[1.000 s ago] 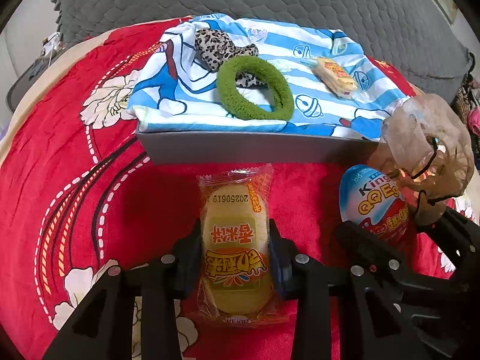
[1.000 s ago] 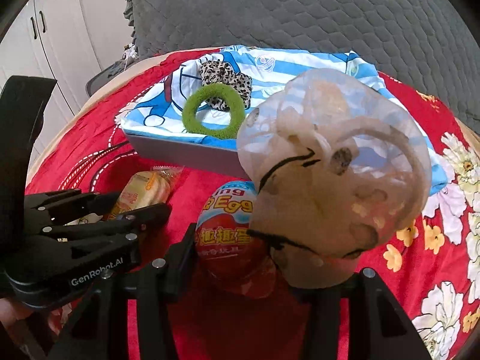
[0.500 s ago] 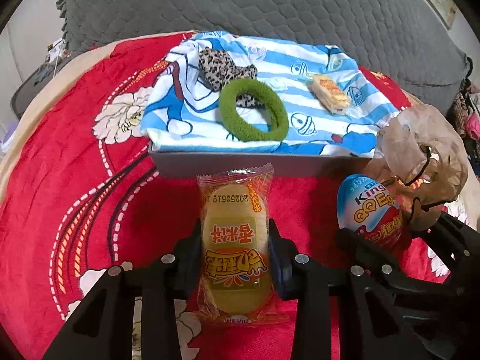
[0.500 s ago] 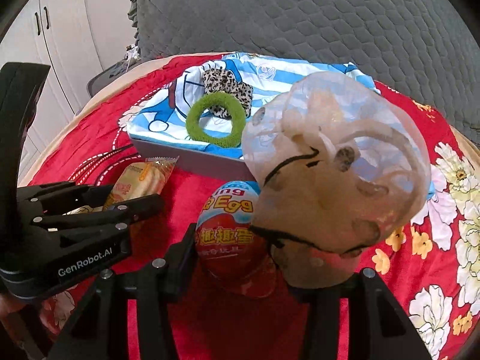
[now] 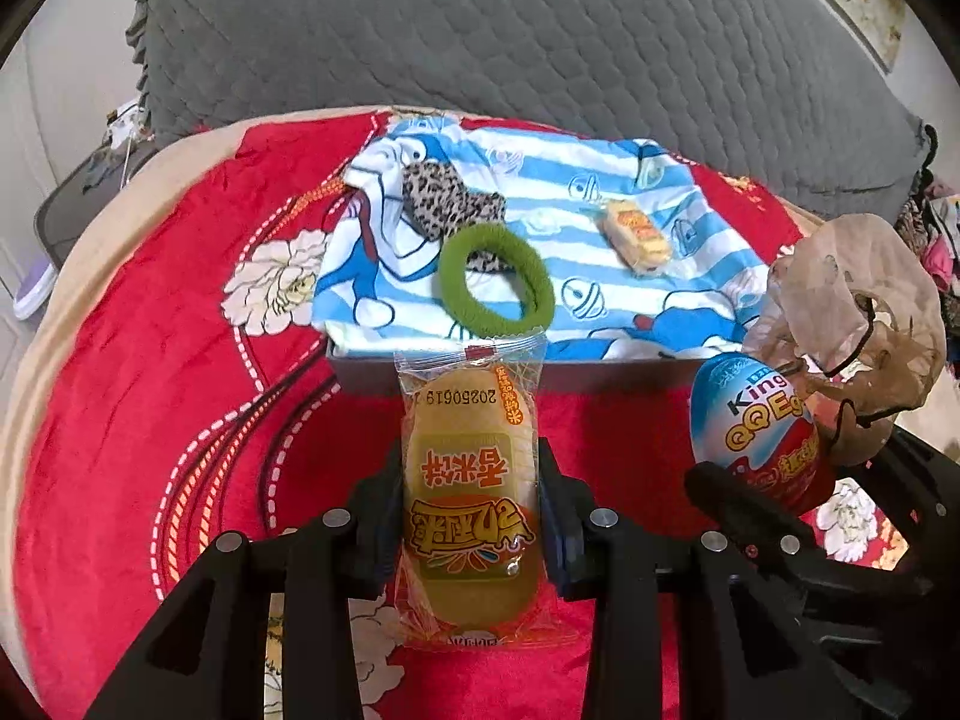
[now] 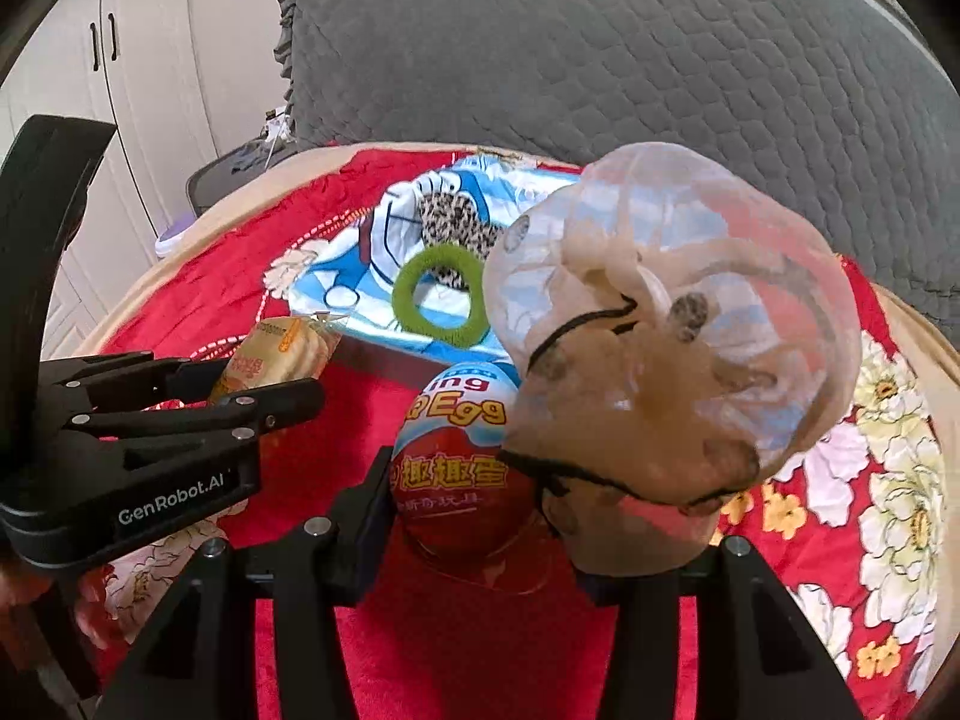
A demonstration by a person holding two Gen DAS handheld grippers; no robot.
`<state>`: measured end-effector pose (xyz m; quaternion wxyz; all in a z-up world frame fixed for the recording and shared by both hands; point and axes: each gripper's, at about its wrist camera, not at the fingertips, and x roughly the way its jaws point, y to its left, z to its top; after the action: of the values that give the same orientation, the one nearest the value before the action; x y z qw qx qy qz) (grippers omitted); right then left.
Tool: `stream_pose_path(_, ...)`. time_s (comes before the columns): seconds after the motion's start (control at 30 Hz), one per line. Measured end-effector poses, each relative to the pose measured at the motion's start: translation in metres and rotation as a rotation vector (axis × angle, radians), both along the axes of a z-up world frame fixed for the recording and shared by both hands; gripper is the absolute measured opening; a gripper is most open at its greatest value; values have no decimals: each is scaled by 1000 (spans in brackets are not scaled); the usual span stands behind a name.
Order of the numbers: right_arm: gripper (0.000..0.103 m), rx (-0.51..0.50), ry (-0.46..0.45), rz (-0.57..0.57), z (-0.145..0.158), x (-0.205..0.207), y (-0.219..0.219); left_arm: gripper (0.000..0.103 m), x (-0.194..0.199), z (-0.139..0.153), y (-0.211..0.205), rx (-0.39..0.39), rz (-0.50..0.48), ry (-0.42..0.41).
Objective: Organize objects
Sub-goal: 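Lift snack cake with left tool while right tool lifts bag and egg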
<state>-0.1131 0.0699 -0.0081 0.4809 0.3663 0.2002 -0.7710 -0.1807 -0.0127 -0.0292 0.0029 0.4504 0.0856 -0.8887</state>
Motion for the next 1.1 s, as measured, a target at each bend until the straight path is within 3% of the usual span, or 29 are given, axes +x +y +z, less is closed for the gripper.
stream_pose_path(0.8,50,-98,74,-43,93,-17,16,39,-2,93,19,-40,-16,102)
stream_pose_path(1.1,50,-107,91,-44,108,-32,6,39,-20,107,14,-64,-19,109)
